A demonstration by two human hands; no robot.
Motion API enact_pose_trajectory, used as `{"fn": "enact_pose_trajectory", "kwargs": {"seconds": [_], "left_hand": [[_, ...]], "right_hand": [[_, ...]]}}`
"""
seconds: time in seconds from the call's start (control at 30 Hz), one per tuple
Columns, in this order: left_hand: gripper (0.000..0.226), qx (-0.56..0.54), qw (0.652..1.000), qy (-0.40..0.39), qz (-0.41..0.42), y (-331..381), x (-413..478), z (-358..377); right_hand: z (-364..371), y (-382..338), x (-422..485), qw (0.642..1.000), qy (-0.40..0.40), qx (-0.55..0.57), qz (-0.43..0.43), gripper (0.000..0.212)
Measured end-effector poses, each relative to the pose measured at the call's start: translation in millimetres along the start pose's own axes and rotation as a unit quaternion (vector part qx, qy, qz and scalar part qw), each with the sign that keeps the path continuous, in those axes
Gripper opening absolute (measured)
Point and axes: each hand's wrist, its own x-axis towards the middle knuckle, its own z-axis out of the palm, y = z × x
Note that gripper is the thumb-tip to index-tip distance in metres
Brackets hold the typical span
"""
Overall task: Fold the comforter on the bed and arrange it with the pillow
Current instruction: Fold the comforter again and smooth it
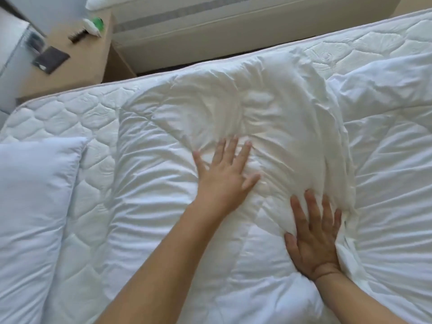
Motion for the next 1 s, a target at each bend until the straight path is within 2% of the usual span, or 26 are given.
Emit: {"fn": "enact_pose_trajectory", "kwargs": {"seconds": [0.13,0.23,0.33,0.53,0.73,1.0], "left_hand": [[0.078,-0.011,0.985,0.022,-0.17,-97,-149,26],[0.082,-0.111,0.957,0.023,-0.266,-124,-224,46],[0.084,-0.196,0.947,0.105,-0.231,-126,-251,78],[0.077,-0.208,0.937,0.206,-0.189,-160,-223,117],[0.077,-0.211,0.938,0.207,-0.184,-170,-212,136],[0.078,-0.191,0.943,0.178,-0.208,-172,-209,144]], "right_hand": [[-6,-6,1,1.0,-0.028,0.004,0.01,0.078],[-10,-10,-1,0.999,-0.045,-0.006,0.003,0.076],[-11,-12,-4,0.999,-0.048,-0.015,0.007,0.077],[-6,-12,-4,1.0,-0.02,-0.021,-0.004,0.077],[5,-8,-7,0.999,0.037,-0.01,-0.015,0.076],[10,-9,-8,0.999,0.04,-0.023,-0.019,0.073]]}}
